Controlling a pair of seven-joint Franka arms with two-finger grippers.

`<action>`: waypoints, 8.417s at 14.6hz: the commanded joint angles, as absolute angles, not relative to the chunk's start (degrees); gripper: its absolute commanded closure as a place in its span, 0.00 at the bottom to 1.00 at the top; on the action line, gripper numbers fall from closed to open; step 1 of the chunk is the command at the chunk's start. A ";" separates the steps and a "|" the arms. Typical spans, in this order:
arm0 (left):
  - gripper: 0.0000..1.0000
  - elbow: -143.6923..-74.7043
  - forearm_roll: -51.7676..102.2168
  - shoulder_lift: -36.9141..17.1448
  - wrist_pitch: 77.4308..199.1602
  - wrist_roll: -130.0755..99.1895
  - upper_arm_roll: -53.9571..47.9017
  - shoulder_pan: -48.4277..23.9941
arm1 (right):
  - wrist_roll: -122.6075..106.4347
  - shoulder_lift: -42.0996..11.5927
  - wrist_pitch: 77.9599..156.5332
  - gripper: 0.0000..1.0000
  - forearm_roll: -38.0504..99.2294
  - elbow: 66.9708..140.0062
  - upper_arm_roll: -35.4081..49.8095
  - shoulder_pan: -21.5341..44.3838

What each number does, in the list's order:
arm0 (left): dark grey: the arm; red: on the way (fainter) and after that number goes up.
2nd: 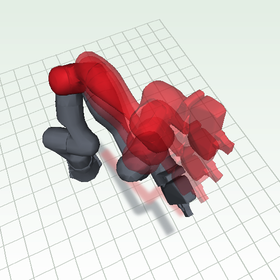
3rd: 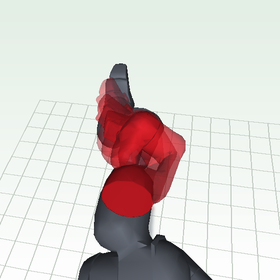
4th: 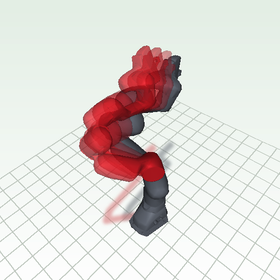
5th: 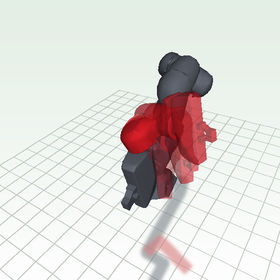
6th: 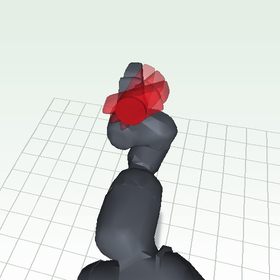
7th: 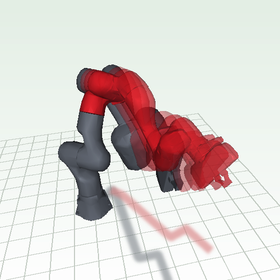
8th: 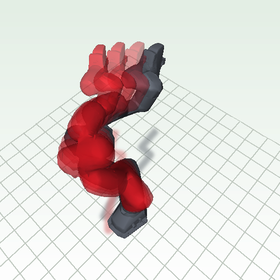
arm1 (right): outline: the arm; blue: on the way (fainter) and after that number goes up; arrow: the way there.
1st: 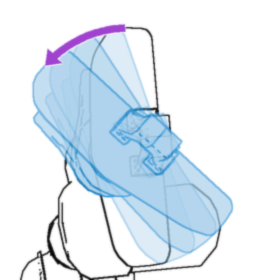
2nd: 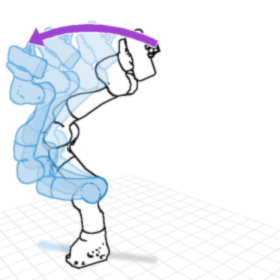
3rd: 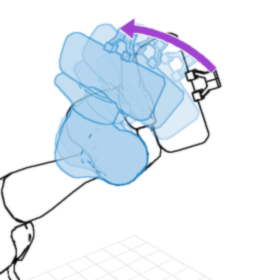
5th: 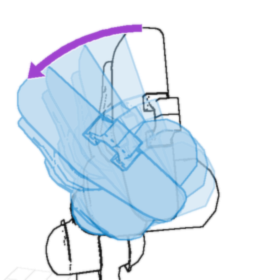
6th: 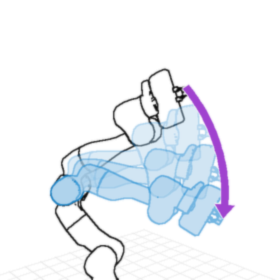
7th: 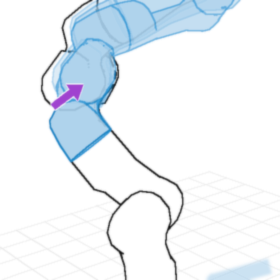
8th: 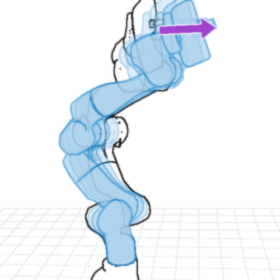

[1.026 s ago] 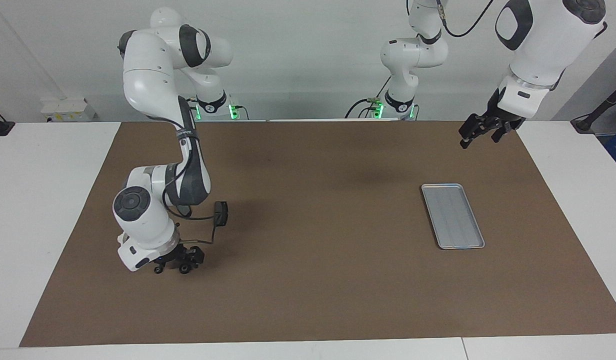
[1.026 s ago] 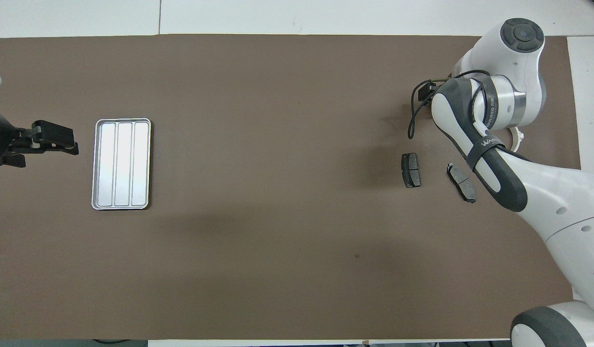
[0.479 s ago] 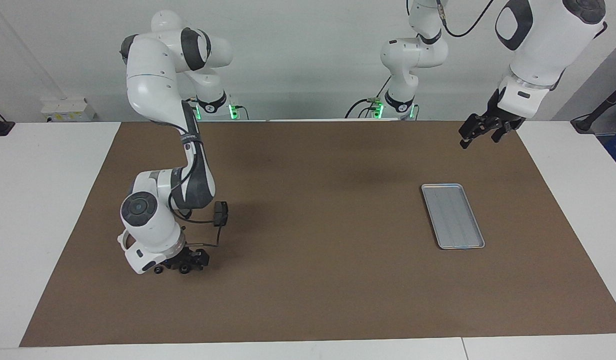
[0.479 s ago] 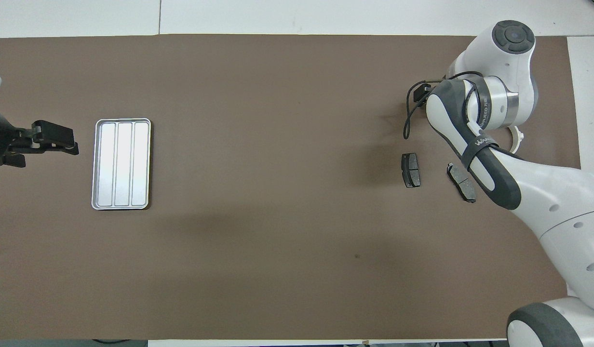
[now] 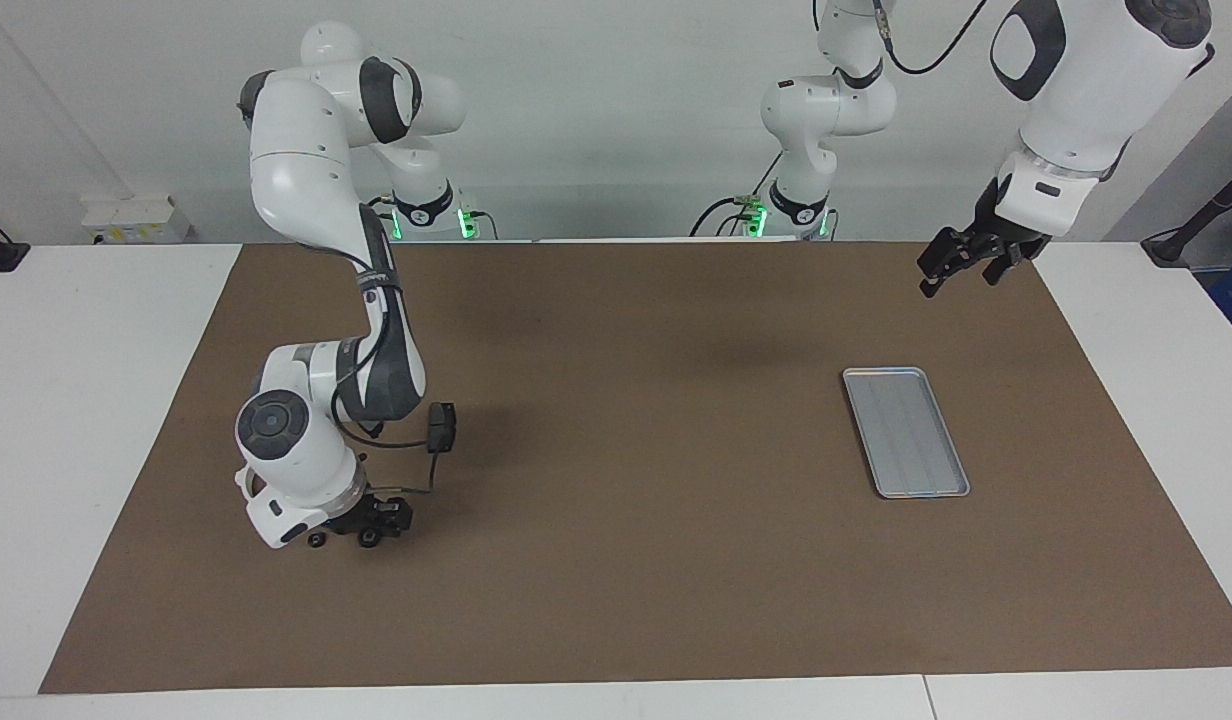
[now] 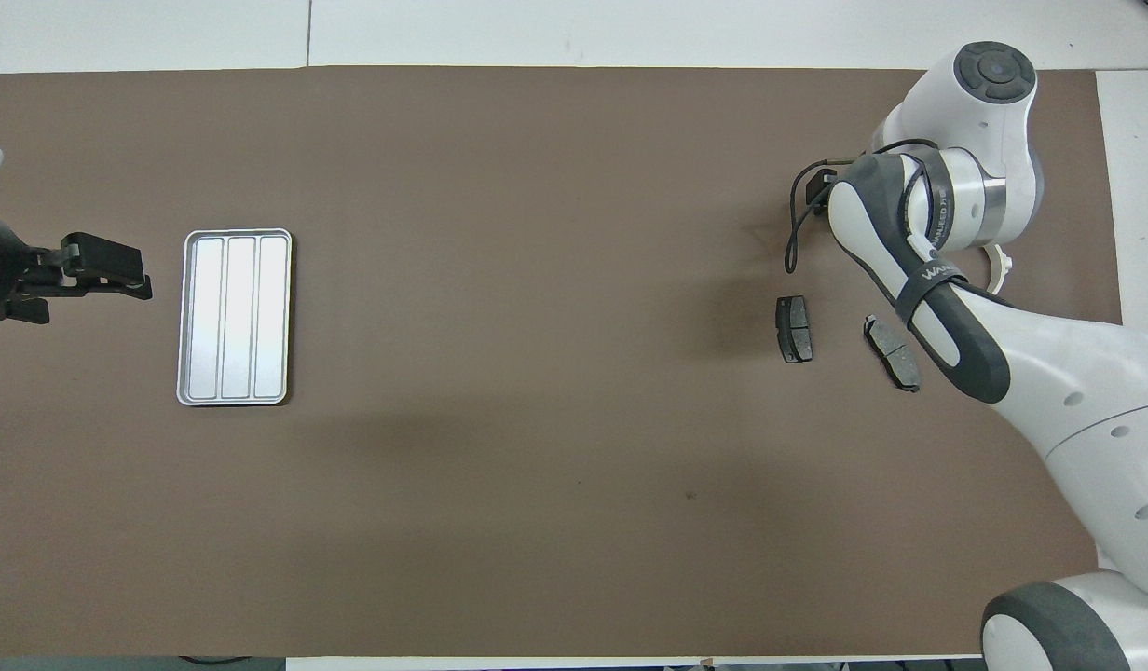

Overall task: Pick bearing gear from pile to tray
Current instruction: 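Lower the right gripper and grasp the black ring bearing, then carry the black ring bearing with the right gripper to the table center, then set the bearing down with the right gripper while the left gripper reaches over, then grasp the bearing with the left gripper while the right gripper withdraws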

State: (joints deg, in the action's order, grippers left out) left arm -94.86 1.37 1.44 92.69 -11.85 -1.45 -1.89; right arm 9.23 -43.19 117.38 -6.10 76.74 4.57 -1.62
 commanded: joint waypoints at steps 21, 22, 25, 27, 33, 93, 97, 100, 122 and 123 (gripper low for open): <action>0.00 -97.12 0.79 3.25 94.13 -11.34 -1.67 -1.58 | 5.54 -45.88 112.76 0.69 -7.21 71.28 5.62 -2.46; 0.00 -97.12 0.79 3.25 94.13 -11.34 -1.67 -1.58 | 5.54 -45.79 112.76 0.79 -7.21 71.28 5.62 -2.37; 0.00 -97.12 0.79 3.25 94.13 -11.34 -1.67 -1.58 | 5.54 -45.79 112.68 0.87 -7.21 71.28 5.54 -2.46; 0.00 -97.12 0.79 3.34 94.13 -11.34 -1.67 -1.58 | 5.54 -45.79 112.24 0.90 -7.21 71.28 5.54 -2.46; 0.00 -97.12 0.79 3.34 94.13 -11.34 -1.67 -1.58 | 5.62 -45.53 110.23 1.00 -7.29 70.93 5.36 -2.20; 0.00 -97.21 0.88 3.25 95.53 -18.96 -1.76 -1.67 | 72.22 -42.21 104.44 0.00 2.10 59.15 5.10 29.11; 0.00 -96.95 3.25 1.41 97.99 -20.12 -1.76 -5.69 | 46.38 -37.45 95.47 0.00 1.76 59.59 4.48 20.50; 0.00 -95.81 2.64 -3.67 101.15 -26.70 -1.67 -11.58 | 31.25 -36.30 92.55 0.00 0.97 59.59 2.73 14.96; 0.02 -108.10 -1.14 -22.68 133.67 -56.95 -1.58 -28.92 | -4.66 -43.06 115.75 0.01 -8.61 70.40 2.72 -4.74; 0.04 -108.11 -1.14 -22.59 133.77 -58.00 -1.58 -29.35 | -4.22 -43.50 115.84 0.01 -8.44 70.31 2.99 -4.92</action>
State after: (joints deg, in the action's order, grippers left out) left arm -104.24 -0.78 -25.50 131.62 -55.71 -2.44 -27.90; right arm -3.83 -42.96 114.71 -7.87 69.98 1.62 -3.63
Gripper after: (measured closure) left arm 0.013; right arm 0.000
